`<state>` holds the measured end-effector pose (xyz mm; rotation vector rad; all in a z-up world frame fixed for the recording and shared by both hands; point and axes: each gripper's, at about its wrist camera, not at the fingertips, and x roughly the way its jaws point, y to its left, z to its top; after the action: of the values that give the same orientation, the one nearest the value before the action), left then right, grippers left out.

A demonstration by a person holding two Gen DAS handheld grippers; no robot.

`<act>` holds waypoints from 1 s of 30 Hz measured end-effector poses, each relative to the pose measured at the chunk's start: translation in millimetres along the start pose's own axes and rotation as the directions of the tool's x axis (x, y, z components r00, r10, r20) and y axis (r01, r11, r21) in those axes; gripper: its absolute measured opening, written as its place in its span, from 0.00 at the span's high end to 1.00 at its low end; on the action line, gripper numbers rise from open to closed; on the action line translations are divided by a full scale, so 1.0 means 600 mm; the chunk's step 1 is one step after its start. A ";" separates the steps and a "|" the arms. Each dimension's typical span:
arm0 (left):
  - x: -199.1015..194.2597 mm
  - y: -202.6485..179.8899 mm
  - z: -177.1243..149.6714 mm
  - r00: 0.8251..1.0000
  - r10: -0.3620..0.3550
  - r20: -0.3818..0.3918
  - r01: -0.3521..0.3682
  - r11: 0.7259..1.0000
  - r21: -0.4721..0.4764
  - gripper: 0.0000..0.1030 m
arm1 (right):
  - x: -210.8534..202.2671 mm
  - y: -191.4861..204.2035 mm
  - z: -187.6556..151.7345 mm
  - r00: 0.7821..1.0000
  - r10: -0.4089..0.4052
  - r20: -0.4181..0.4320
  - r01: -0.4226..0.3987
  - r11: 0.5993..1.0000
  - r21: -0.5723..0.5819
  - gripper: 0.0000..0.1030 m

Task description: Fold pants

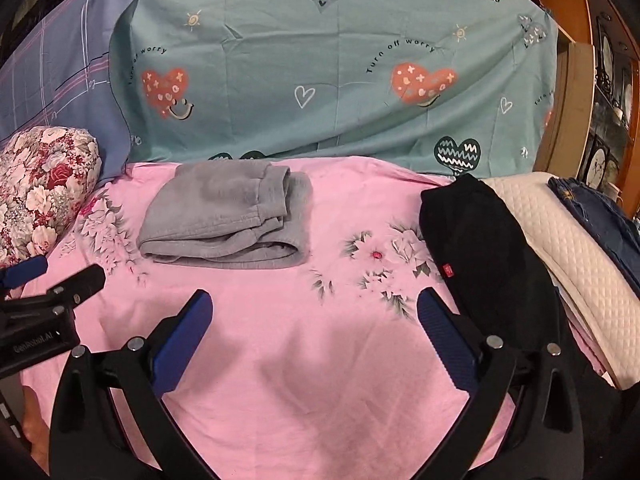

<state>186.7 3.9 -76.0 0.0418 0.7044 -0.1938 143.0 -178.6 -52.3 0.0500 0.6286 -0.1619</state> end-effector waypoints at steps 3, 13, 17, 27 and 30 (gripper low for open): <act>0.003 -0.006 -0.005 1.000 0.019 0.005 -0.019 1.000 0.014 0.02 | 0.011 0.002 -0.008 1.000 -0.003 -0.026 0.003 1.000 -0.016 0.01; 0.006 -0.007 -0.009 0.999 0.032 0.005 -0.032 0.999 0.007 0.02 | 0.003 0.002 -0.014 1.000 0.010 -0.024 -0.011 1.000 -0.011 0.01; 0.005 -0.009 -0.010 0.999 0.038 0.010 -0.038 0.999 0.011 0.02 | 0.004 0.003 -0.013 1.000 0.013 -0.028 -0.013 1.000 -0.013 0.01; 0.004 -0.011 -0.011 0.999 0.035 0.011 -0.035 0.999 0.017 0.02 | 0.008 0.000 -0.016 0.998 0.040 -0.052 -0.040 0.999 0.004 0.01; 0.004 -0.013 -0.012 0.999 0.040 0.011 -0.040 0.999 0.018 0.02 | 0.008 0.000 -0.016 0.998 0.045 -0.052 -0.045 0.999 0.005 0.01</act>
<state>182.4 -3.6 -83.1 0.0722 0.6907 -0.1622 141.2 -178.6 -62.7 0.0720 0.6789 -0.1183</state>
